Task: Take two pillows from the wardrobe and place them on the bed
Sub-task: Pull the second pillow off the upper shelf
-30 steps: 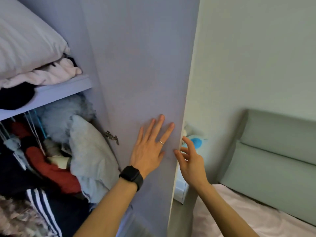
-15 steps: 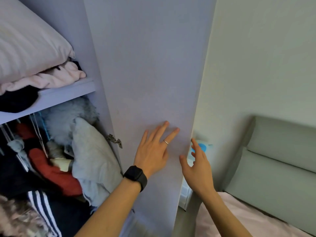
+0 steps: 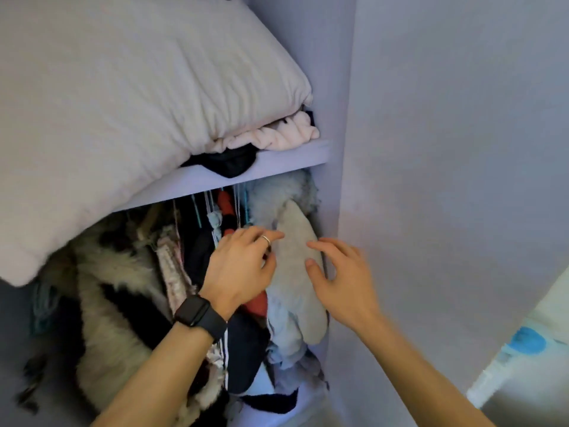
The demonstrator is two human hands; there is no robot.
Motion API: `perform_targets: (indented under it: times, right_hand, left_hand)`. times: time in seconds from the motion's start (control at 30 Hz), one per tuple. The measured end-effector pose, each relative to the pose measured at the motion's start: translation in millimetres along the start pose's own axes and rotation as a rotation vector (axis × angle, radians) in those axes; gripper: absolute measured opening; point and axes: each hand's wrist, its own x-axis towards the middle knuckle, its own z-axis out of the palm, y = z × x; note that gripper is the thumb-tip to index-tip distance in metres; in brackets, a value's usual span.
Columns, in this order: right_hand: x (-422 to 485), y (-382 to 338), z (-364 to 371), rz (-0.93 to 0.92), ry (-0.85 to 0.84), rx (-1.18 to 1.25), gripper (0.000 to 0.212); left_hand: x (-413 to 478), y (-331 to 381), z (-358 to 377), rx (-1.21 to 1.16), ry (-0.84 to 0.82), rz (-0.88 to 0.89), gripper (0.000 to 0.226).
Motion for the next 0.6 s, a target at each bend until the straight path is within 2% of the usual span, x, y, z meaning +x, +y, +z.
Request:
perform_targets:
  times: [0.2, 0.37, 0.47, 0.53, 0.6]
  right_hand:
    - [107.7, -64.0, 10.1, -0.132, -0.105, 0.267, 0.045]
    - [196.0, -112.5, 16.2, 0.014, -0.215, 0.562, 0.071]
    - [235.6, -130.2, 25.9, 0.156, -0.216, 0.701, 0.094]
    - [253.2, -138.8, 34.2, 0.278, -0.247, 0.818, 0.100]
    - [266.8, -149.1, 43.3, 0.359, -0.252, 0.832, 0.109]
  left_hand:
    - [32.6, -43.7, -97.1, 0.188, 0.232, -0.109, 0.038]
    - [92.3, -76.0, -180.0, 0.338, 0.331, -0.207, 0.036]
    - [131.3, -101.7, -206.4, 0.379, 0.315, -0.283, 0.039]
    - [155.5, -122.4, -215.7, 0.410, 0.298, -0.328, 0.040]
    - [180.6, -144.8, -222.7, 0.433, 0.280, -0.370, 0.043]
